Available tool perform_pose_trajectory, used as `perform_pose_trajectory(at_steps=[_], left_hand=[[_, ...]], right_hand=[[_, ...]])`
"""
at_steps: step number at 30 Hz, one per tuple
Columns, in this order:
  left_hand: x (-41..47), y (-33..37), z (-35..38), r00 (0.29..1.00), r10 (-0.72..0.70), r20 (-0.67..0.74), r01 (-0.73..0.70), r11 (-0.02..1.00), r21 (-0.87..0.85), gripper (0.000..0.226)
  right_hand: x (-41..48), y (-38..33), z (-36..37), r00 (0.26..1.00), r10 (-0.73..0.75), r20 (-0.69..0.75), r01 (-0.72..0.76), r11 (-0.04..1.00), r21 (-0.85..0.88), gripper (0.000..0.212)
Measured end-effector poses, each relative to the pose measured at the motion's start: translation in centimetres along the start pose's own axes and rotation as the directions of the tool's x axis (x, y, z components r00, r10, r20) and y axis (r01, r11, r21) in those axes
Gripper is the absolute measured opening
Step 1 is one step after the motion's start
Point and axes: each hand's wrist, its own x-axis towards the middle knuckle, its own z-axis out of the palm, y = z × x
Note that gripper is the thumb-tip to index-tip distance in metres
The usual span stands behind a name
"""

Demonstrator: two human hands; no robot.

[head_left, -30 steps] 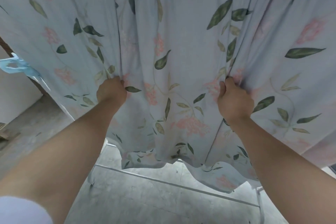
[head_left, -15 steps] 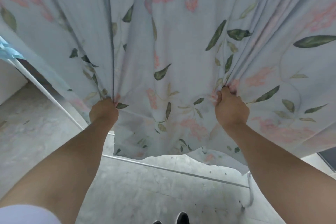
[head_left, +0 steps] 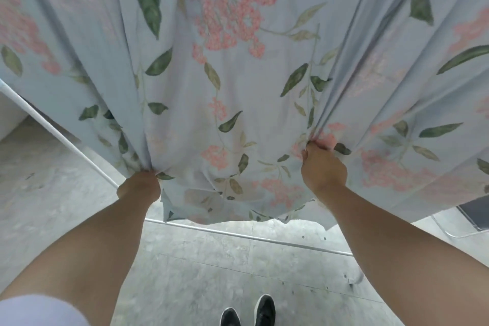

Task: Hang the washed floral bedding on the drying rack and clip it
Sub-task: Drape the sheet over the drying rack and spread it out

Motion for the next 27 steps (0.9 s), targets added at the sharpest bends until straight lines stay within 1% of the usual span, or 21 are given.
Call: perform_pose_trajectory(at_steps=[1,3,4,7,10,13,15,16,17,18,20,21,22,23,24,25,26,27], left_hand=[[-0.2,0.3,0.2,0.998,0.053,0.018,-0.054,0.998,0.015,0.043],[-0.8,1.7,0.3,0.982,0.182,0.052,-0.185,0.981,0.053,0.045],[-0.9,2.5,0.3,0.977,0.201,0.072,-0.205,0.977,0.051,0.042],[-2.2,5.3,-0.7,0.974,0.214,0.076,-0.217,0.975,0.037,0.045],[-3.6,7.2,-1.8,0.973,0.225,0.045,-0.226,0.974,0.024,0.042],[-2.8,6.8,-1.7,0.976,0.209,0.062,-0.208,0.978,-0.024,0.041],[-0.5,5.4,-0.8,0.977,0.190,0.096,-0.188,0.982,-0.033,0.045],[0.3,4.6,-0.7,0.976,0.186,0.112,-0.184,0.982,-0.030,0.047],[1.1,3.8,-0.6,0.974,0.188,0.127,-0.184,0.982,-0.038,0.049],[2.5,3.1,0.0,0.974,0.192,0.124,-0.188,0.981,-0.040,0.050],[2.0,2.5,-1.2,0.977,0.200,0.075,-0.195,0.978,-0.070,0.045],[2.2,2.4,-1.4,0.978,0.203,0.034,-0.199,0.975,-0.098,0.044],[2.2,2.5,-1.8,0.979,0.203,-0.004,-0.201,0.970,-0.133,0.043],[2.2,2.8,-2.2,0.979,0.199,-0.038,-0.202,0.962,-0.186,0.042],[2.0,3.1,-2.4,0.983,0.173,-0.063,-0.183,0.952,-0.244,0.044],[2.2,3.4,-2.5,0.986,0.146,-0.084,-0.164,0.949,-0.268,0.048],[2.0,3.7,-2.8,0.986,0.130,-0.106,-0.154,0.949,-0.276,0.056],[2.1,3.9,-2.7,0.982,0.143,-0.124,-0.172,0.949,-0.265,0.065]], right_hand=[[0.0,-0.1,-0.1,1.000,-0.019,0.002,0.019,1.000,0.014,0.021],[-0.3,-0.2,-0.4,0.999,-0.042,-0.001,0.042,0.998,0.046,0.024],[-0.6,-0.2,-0.4,0.999,-0.044,-0.004,0.044,0.997,0.056,0.026],[-1.7,0.7,-0.3,1.000,-0.007,0.013,0.006,0.998,0.062,0.030],[-2.2,1.5,-0.4,0.992,0.054,0.117,-0.053,0.999,-0.006,0.043],[-2.7,1.5,-0.5,0.979,0.046,0.196,-0.034,0.997,-0.067,0.052],[-2.8,1.3,-0.9,0.977,0.025,0.213,-0.015,0.999,-0.045,0.050],[-2.7,1.2,-1.2,0.969,0.008,0.246,0.003,0.999,-0.042,0.049],[-2.5,1.1,-1.5,0.948,-0.021,0.317,0.036,0.998,-0.042,0.048],[-2.3,0.9,-1.8,0.905,-0.049,0.423,0.068,0.997,-0.030,0.047],[-2.2,0.4,-2.2,0.765,-0.071,0.640,0.064,0.997,0.034,0.042],[-2.1,0.1,-2.5,0.700,-0.069,0.711,0.051,0.998,0.047,0.038],[-2.0,0.1,-2.4,0.659,-0.070,0.749,0.074,0.997,0.028,0.036],[-1.8,-0.1,-2.5,0.644,-0.071,0.762,0.117,0.993,-0.007,0.038],[-1.5,-0.1,-2.3,0.664,-0.072,0.744,0.159,0.986,-0.046,0.042],[-1.0,0.0,-1.9,0.720,-0.081,0.689,0.170,0.984,-0.062,0.045],[-0.6,0.3,-1.2,0.779,-0.079,0.622,0.151,0.987,-0.064,0.048],[-0.3,0.6,-0.7,0.826,-0.054,0.562,0.105,0.993,-0.058,0.051]])
